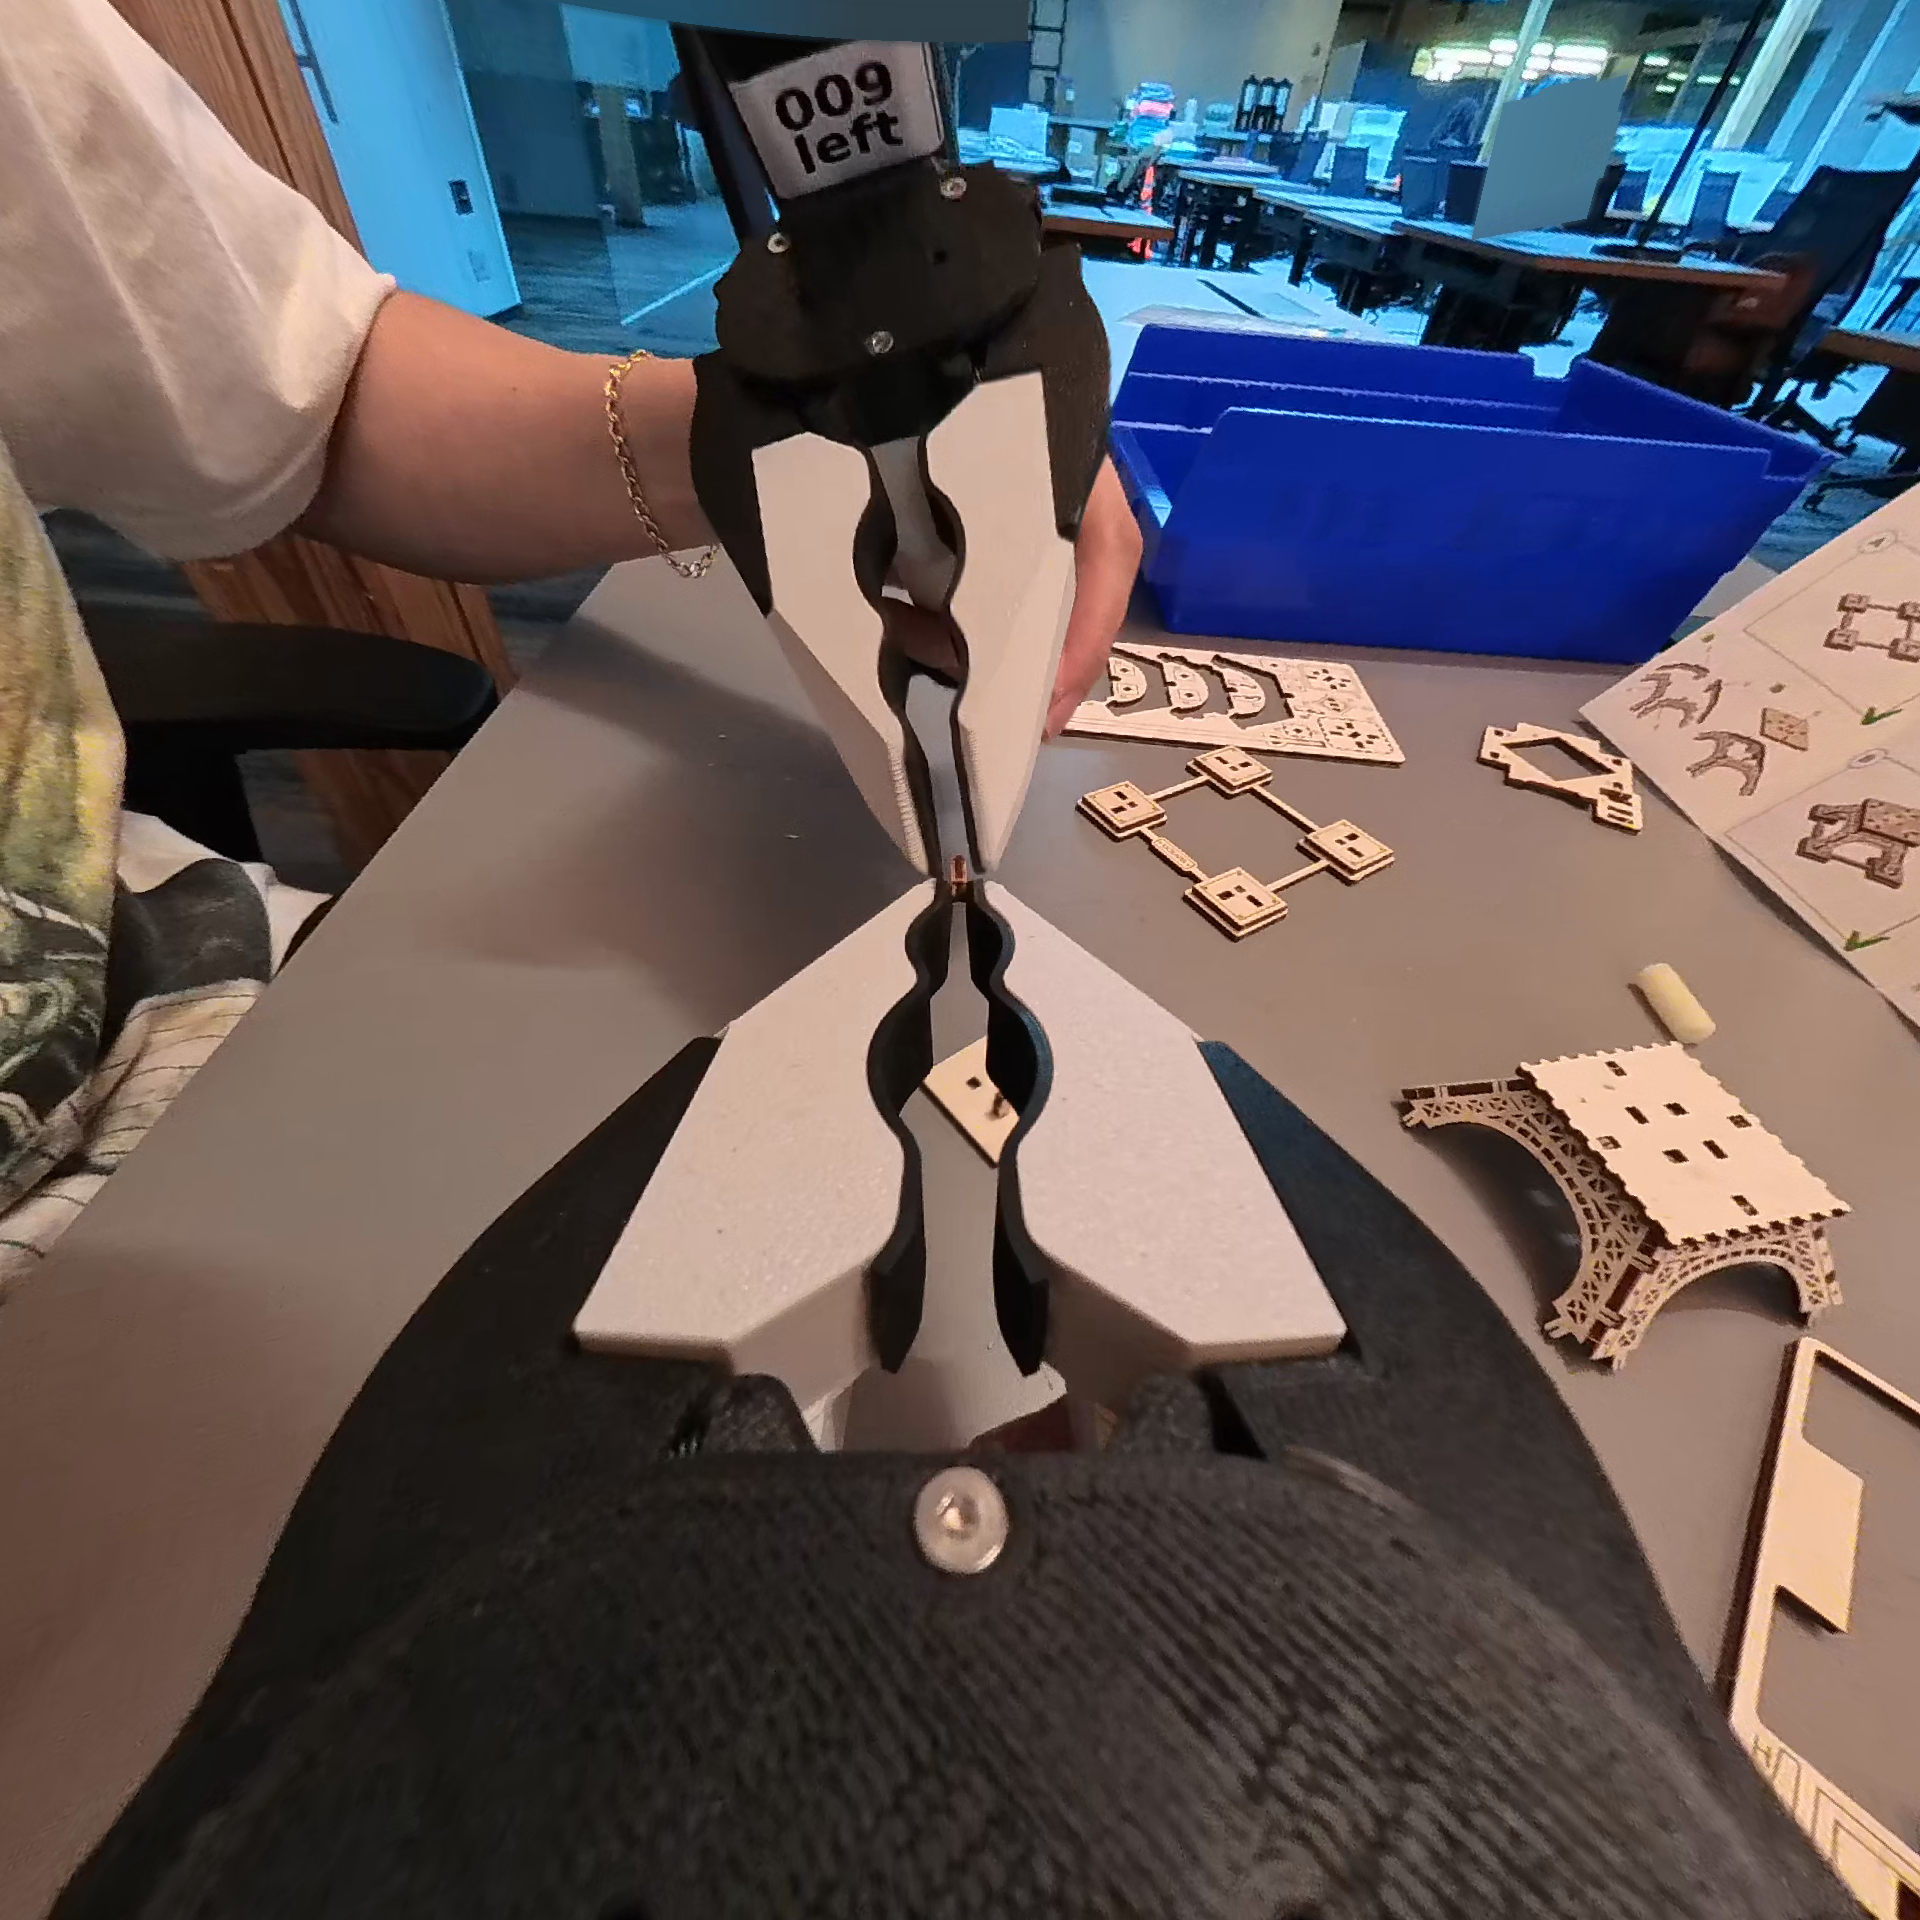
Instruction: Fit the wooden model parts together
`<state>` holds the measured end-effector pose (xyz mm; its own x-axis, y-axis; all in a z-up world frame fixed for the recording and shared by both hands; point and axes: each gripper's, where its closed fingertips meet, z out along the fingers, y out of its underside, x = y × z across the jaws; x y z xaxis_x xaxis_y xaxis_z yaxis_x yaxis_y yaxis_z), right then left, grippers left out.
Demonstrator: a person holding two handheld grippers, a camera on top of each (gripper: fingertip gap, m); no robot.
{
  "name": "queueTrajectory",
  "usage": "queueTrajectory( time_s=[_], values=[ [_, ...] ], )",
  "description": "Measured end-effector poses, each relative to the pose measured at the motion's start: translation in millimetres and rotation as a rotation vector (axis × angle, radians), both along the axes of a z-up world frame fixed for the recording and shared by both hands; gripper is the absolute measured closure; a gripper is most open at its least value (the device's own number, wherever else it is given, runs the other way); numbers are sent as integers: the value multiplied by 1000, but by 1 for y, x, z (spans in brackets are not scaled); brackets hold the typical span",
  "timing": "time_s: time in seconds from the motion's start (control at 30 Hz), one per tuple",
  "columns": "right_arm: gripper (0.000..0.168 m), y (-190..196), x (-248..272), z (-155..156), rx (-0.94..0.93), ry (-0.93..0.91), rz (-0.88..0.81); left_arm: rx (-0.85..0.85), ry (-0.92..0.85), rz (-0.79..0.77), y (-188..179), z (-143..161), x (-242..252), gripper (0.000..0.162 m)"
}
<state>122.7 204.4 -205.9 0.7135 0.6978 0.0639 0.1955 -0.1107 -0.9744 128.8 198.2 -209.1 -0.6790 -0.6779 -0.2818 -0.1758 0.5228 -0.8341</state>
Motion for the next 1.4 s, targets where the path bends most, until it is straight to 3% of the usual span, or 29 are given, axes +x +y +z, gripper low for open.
queueTrajectory(
  time_s=[0.3, 0.4, 0.53, 0.63, 0.93, 1.07, 1.33, 1.4],
  values=[
    [168, -1, -2, -12, -14, -103, 9, 94, 15, -19, 1, -11, -1, 162],
    [150, -2, 15, -32, -57, -273, -30, 275, 27, -96, 4, -26, -6, 162],
    [168, 0, 19, -52, -97, -376, -18, 449, 60, -222, 7, -44, -7, 162],
    [168, 4, 23, -64, -91, -492, -26, 536, 99, -307, 11, -51, -3, 162],
    [168, 6, 30, -76, 185, -946, 10, 723, 238, -505, 14, -65, 0, 162],
    [168, 6, 28, -75, 234, -976, 13, 771, 272, -528, 16, -69, 2, 162],
    [147, 8, 31, -65, 358, -1107, 1, 833, 308, -539, 17, -72, 3, 162],
    [149, 7, 30, -66, 374, -1143, 15, 861, 309, -537, 19, -71, 5, 162]
  ],
)
